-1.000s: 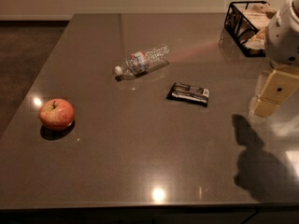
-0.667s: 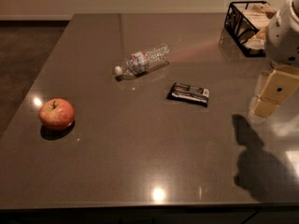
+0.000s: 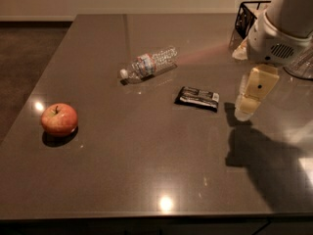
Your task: Move rxbar chocolate near apple
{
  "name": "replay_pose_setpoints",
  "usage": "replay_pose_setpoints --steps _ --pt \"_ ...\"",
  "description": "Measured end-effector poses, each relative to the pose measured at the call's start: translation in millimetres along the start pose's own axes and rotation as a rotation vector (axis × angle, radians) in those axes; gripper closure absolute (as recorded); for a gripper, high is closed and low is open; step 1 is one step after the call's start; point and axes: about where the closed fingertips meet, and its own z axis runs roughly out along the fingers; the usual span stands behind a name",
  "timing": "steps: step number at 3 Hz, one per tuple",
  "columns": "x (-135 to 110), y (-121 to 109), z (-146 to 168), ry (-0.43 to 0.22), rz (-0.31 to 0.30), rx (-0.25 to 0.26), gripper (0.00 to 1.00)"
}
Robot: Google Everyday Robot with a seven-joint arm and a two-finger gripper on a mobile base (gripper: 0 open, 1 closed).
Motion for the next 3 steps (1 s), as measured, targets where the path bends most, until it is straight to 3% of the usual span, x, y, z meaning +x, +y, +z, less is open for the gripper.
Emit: replay_pose_setpoints --steps 1,3 --pt "-12.9 -17.7 36.4 -0.018 0.005 -0.034 0.0" --pt "-35.9 -33.8 89.8 -0.021 -0.02 -0.05 0.0"
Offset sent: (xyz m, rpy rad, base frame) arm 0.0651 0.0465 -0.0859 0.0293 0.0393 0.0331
